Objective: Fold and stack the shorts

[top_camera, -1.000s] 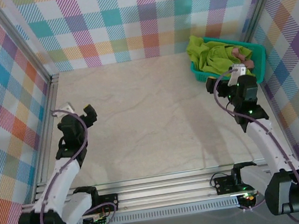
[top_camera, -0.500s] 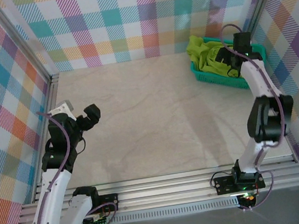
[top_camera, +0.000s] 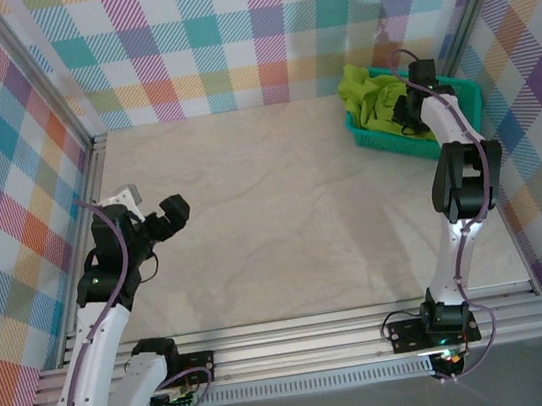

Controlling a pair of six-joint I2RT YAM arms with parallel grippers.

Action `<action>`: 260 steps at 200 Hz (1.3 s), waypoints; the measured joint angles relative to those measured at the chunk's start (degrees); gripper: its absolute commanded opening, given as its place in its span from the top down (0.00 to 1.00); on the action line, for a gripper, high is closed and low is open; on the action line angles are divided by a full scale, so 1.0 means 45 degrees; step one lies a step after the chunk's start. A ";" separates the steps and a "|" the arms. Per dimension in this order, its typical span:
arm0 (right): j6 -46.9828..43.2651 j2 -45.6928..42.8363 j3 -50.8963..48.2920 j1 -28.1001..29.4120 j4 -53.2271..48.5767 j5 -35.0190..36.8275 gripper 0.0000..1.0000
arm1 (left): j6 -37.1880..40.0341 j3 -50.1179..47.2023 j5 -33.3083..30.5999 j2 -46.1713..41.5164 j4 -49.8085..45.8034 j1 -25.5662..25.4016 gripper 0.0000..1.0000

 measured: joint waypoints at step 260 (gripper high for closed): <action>0.0874 -0.3978 -0.0335 0.1452 0.2351 0.0257 0.92 | -0.0539 0.0005 0.0947 -0.0374 -0.0010 0.0000 0.00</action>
